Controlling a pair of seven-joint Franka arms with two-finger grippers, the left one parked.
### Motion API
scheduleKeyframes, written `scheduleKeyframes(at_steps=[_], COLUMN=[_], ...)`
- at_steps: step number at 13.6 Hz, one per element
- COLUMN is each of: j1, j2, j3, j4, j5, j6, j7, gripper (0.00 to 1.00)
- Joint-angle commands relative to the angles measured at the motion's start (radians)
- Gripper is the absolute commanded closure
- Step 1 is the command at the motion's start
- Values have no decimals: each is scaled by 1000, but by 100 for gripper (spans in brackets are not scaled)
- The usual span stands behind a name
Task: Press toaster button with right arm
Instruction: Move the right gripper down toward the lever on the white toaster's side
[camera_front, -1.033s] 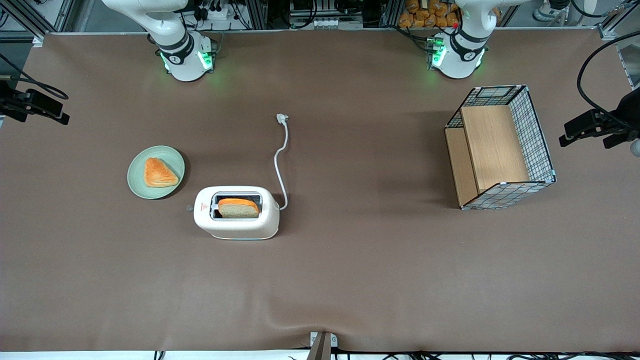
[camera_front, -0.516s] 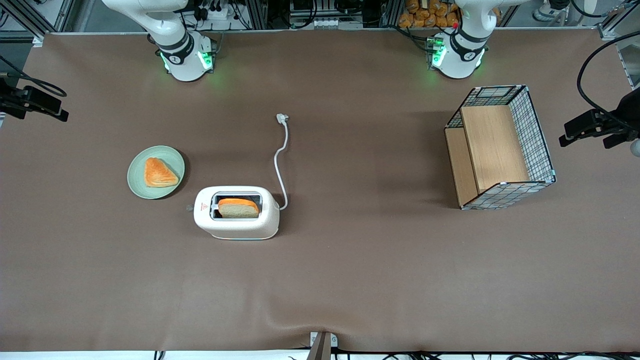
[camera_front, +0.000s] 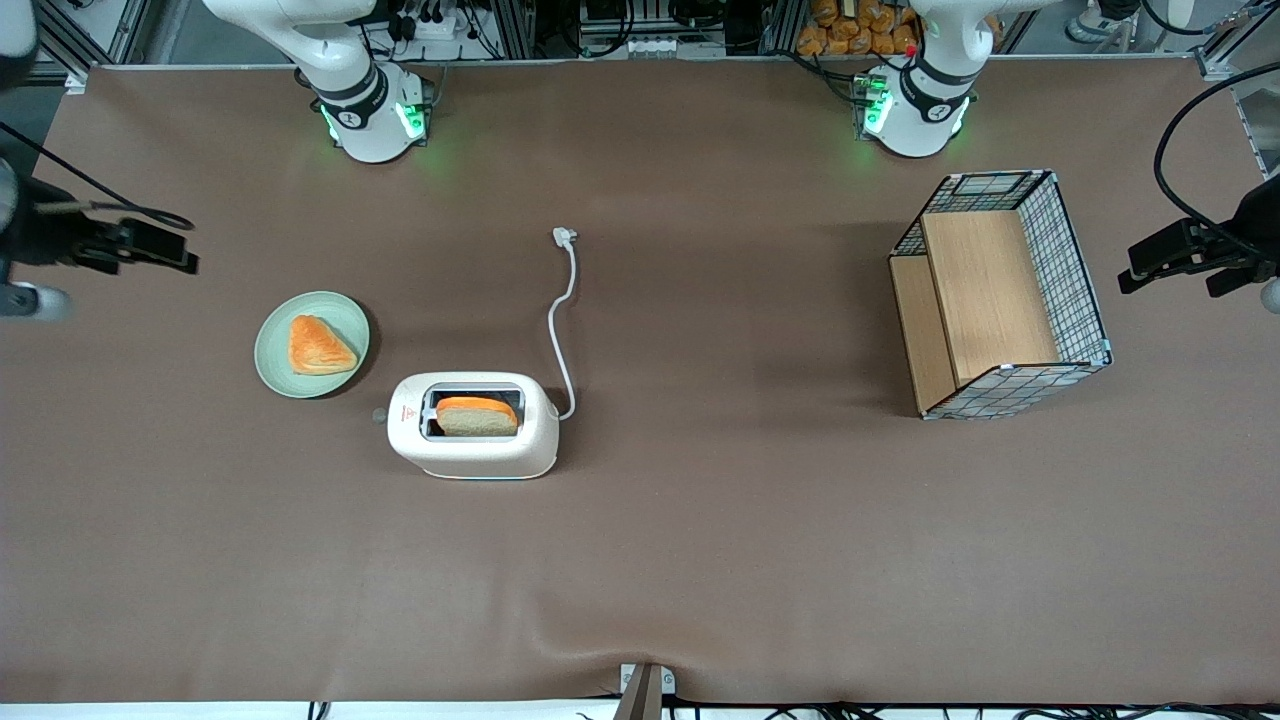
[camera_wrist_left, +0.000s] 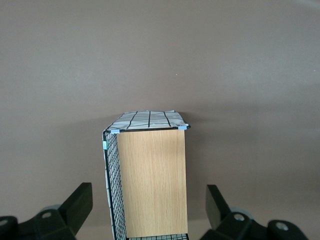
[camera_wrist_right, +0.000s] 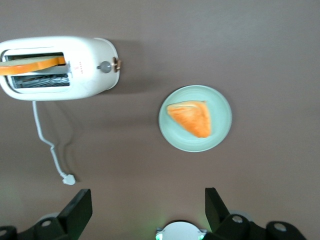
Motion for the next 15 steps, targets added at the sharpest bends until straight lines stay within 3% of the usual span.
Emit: scheduleKeyframes(at_steps=[1, 9, 10, 14, 15], j1=[-3, 1, 7, 33, 35], j2=[84, 253, 270, 333, 338], j3=[-3, -1, -1, -1, -1], j4=[31, 22, 22, 4, -18], j5=[88, 244, 264, 313, 339], j6=[-13, 107, 123, 189, 211], j7=[14, 14, 14, 3, -1], gripper=[0, 0, 9, 81, 95])
